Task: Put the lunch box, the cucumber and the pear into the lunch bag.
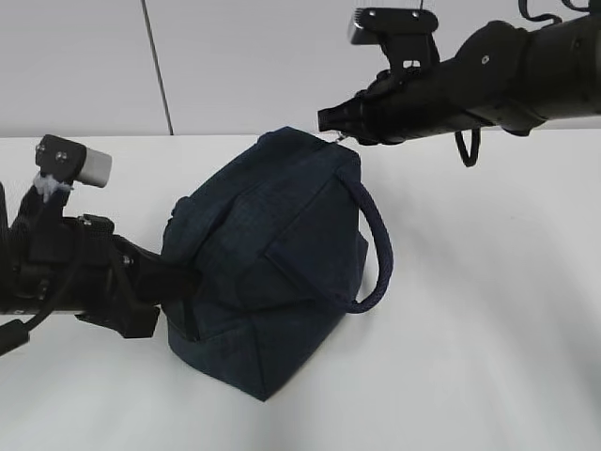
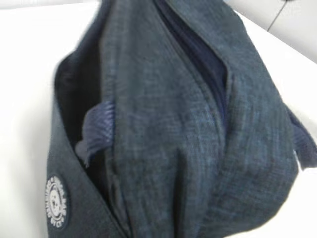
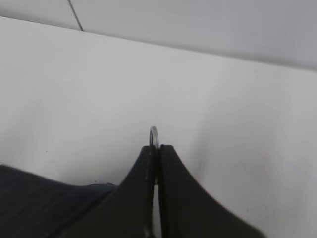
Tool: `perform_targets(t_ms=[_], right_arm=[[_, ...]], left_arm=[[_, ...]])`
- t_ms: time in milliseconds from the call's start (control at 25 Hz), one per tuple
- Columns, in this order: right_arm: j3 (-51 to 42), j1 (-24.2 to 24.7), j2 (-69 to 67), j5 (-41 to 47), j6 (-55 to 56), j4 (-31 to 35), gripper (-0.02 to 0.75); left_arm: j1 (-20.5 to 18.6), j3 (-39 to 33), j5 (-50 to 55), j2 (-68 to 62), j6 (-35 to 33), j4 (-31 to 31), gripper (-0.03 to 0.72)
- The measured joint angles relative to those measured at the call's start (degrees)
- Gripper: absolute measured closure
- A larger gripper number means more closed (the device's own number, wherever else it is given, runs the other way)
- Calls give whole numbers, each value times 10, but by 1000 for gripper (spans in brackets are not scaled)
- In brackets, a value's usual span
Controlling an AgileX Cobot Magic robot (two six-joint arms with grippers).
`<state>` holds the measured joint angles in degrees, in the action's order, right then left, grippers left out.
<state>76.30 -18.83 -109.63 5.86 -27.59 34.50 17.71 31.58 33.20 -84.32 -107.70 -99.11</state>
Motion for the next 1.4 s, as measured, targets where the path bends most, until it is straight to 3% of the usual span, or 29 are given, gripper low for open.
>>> perform_targets(t_ms=[160, 360, 440, 520, 680, 800, 920, 1040, 1200, 1280, 1400], right_arm=[[13, 31, -42, 52, 0, 44, 738], [17, 35, -59, 65, 0, 75, 738], [29, 38, -58, 82, -10, 78, 705], [53, 44, -54, 101, -30, 77, 593], [98, 49, -25, 150, -48, 74, 272], [109, 49, 10, 193, -68, 70, 197], [109, 49, 43, 259, -67, 55, 204], [107, 49, 71, 329, -21, 9, 230], [77, 49, 120, 379, 112, -149, 250], [44, 49, 150, 387, 176, -232, 253], [-39, 50, 208, 379, 221, -296, 253]], left_arm=[[-22, 0, 7, 0, 1, 0, 673], [-41, 0, 16, 0, 5, 2, 673], [-42, 0, 18, 0, 5, 5, 652], [-43, -3, 20, 0, 5, 12, 582], [-45, -5, 19, 3, 20, 40, 322], [-45, -5, 0, 26, 59, 90, 248], [-45, -5, -54, 68, 167, 188, 246], [-46, -6, -88, 131, 323, 319, 246], [-46, -6, -89, 239, 536, 513, 257], [-46, -6, -68, 296, 675, 626, 259], [-46, -1, 5, 366, 845, 786, 261]])
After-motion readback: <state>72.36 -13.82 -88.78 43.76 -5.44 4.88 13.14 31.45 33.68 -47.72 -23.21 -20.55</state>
